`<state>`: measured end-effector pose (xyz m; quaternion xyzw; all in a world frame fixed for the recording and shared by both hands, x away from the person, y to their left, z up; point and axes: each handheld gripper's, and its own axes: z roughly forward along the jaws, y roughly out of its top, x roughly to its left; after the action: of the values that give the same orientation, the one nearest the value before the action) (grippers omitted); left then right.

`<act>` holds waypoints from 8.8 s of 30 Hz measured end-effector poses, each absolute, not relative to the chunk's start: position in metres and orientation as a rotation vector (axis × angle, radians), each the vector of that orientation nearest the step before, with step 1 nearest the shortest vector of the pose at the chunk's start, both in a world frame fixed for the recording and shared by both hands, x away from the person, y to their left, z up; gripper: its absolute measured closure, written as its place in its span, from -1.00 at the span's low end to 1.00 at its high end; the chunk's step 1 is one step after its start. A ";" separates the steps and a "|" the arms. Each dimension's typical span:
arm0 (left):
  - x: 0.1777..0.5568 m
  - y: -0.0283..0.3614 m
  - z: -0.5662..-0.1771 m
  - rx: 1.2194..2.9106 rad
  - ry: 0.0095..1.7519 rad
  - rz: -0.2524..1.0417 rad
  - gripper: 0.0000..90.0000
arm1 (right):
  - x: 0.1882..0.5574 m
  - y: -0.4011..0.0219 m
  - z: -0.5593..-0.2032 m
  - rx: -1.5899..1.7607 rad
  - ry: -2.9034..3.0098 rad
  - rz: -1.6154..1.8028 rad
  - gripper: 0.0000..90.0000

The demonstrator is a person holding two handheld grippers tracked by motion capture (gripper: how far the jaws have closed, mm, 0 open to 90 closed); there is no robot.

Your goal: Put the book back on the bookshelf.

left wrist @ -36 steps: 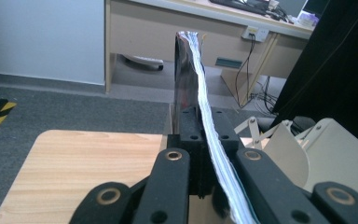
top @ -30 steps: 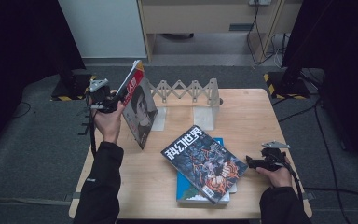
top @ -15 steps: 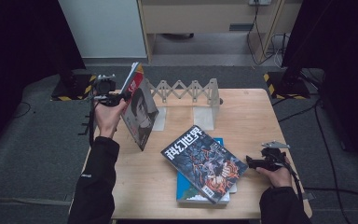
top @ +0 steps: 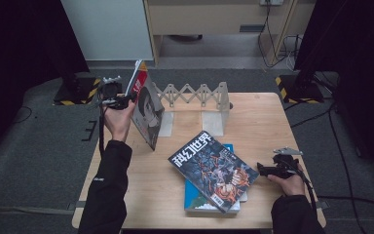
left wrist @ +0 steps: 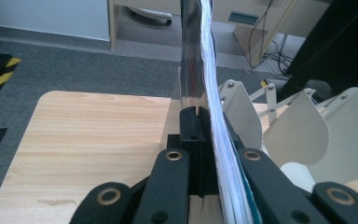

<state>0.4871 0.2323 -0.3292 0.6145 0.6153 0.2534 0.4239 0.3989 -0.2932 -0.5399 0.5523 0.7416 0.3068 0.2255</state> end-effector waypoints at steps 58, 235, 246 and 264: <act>0.391 0.262 -0.337 1.468 1.212 0.655 -0.36 | 0.399 -0.293 -0.540 1.526 2.042 0.845 -0.99; 0.387 0.159 -0.493 1.715 1.162 -0.251 0.24 | 0.370 -0.210 -0.503 1.333 2.196 1.229 -0.57; 0.385 0.163 -0.471 1.666 1.223 -0.278 0.47 | 0.371 -0.214 -0.501 1.347 2.194 1.226 -0.52; 0.389 0.175 -0.429 1.583 1.242 -0.273 0.71 | 0.375 -0.244 -0.501 1.399 2.107 1.113 -0.52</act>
<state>0.3887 0.1750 -0.4290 0.6625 0.5196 -0.1141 0.5274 0.3754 -0.2444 -0.5008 0.4974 0.7488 0.3957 0.1881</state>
